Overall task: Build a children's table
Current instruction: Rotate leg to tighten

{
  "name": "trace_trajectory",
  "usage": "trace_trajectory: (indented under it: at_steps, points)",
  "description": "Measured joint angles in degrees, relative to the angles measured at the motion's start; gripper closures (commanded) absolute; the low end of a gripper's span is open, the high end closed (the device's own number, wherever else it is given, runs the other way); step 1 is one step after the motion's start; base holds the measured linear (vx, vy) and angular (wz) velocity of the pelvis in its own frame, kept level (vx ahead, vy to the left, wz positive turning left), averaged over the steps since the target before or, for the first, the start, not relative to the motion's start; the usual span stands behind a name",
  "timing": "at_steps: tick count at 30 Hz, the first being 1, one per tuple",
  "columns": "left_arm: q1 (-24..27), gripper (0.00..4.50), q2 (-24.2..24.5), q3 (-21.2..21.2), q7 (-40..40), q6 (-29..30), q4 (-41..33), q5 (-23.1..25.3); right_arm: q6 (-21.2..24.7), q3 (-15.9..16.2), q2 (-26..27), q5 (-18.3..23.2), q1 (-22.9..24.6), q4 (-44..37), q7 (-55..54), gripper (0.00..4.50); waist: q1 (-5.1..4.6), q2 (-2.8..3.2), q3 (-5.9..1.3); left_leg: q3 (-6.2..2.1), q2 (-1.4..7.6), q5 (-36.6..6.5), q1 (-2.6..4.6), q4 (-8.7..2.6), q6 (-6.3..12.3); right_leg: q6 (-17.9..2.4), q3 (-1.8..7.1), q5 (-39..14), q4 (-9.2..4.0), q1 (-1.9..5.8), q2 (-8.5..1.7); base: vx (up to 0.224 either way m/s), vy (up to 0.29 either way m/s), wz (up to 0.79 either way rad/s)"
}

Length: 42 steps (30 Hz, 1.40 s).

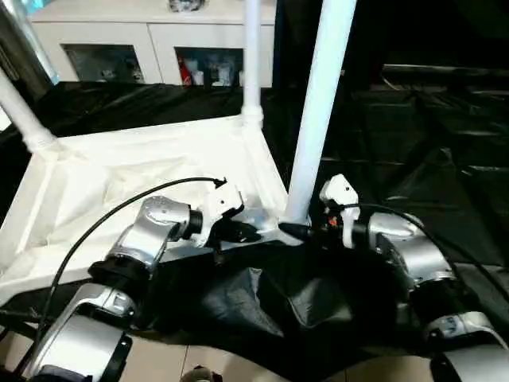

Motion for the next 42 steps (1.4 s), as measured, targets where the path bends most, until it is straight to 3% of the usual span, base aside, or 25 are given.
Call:
trace_trajectory:
  at_steps: [8,14,21,25,28,29,34,38,42]
  points:
    - [0.92,4.5,1.43,-0.01,-2.13,-0.32,-0.88,-0.55,1.03,0.79,0.11,1.17,0.37,-0.77,2.43,1.91,-0.08,-0.26,0.04,0.01,0.01,0.0,0.02,0.0,0.0,0.01,0.01,0.0,0.02,-0.01,0.0,0.0,0.0,0.0]
    - [0.94,4.5,0.93,0.23,-0.77,0.53,-0.9,-0.55,1.8,0.02,1.3,1.21,0.58,-0.76,0.81,1.99,-0.19,-0.42,0.05,0.01,0.0,0.01,0.05,0.0,-0.01,0.0,0.02,0.0,0.04,0.0,0.0,0.0,0.0,0.0]
    - [-2.44,4.5,-5.5,2.78,14.24,6.0,3.02,0.78,1.95,-6.3,10.67,0.07,-1.59,4.37,-24.07,2.01,-0.92,-0.51,0.02,0.0,-0.03,0.01,0.15,-0.01,-0.02,-0.04,0.07,0.04,0.11,0.0,0.0,0.0,0.0,0.0]
    - [-4.2,4.5,-8.78,3.66,21.1,7.41,5.12,1.41,1.61,-9.58,15.45,0.23,-3.75,7.35,-36.39,2.04,-0.77,-0.38,-0.06,0.01,-0.04,0.01,0.15,-0.07,-0.02,0.04,0.08,-0.01,0.05,0.0,0.0,0.0,0.0,0.0]
    - [-4.81,4.5,-10.2,3.92,23.85,7.87,5.68,1.9,0.01,-9.78,16.82,-0.49,-4.84,9.11,-41.16,2.04,-0.62,-0.35,-0.07,0.02,-0.08,0.0,0.13,-0.11,-0.02,0.05,0.08,-0.02,-0.03,0.02,-0.01,0.0,0.0,0.0]
    - [-4.85,4.5,-10.46,3.92,24.35,7.9,5.71,2.0,-0.79,-9.79,16.91,-0.8,-4.91,9.62,-41.58,1.52,-0.61,-0.35,-0.08,0.02,-0.08,0.0,0.12,-0.12,-0.01,0.05,0.08,-0.02,-0.05,0.02,-0.02,0.0,0.0,0.0]
    - [-4.85,4.5,-10.46,3.93,24.04,7.86,5.7,2.18,-1.93,-9.76,17.32,-1.57,-4.89,10.13,-41.29,1.02,-0.6,-0.33,-0.08,0.02,-0.08,0.0,0.12,-0.11,-0.02,0.05,0.08,-0.02,-0.05,0.02,-0.02,0.0,0.0,0.0]
    - [-4.83,4.5,-9.74,3.9,22.53,7.31,5.69,2.17,-2.02,-8.31,15.9,-2.46,-4.89,9.77,-37.86,0.94,-0.66,-0.33,-0.07,0.02,-0.08,0.0,0.1,-0.15,-0.02,0.05,0.07,-0.02,-0.07,0.0,-0.02,0.0,0.0,0.0]
    - [-4.0,4.5,-7.66,3.29,18.53,6.25,4.44,2.16,-2.83,-4.78,11.28,-3.35,-4.38,8.89,-28.8,0.94,-0.78,-0.34,-0.07,0.02,-0.04,0.0,0.1,-0.23,-0.02,0.1,0.04,-0.06,-0.06,-0.03,0.02,0.0,0.0,0.0]
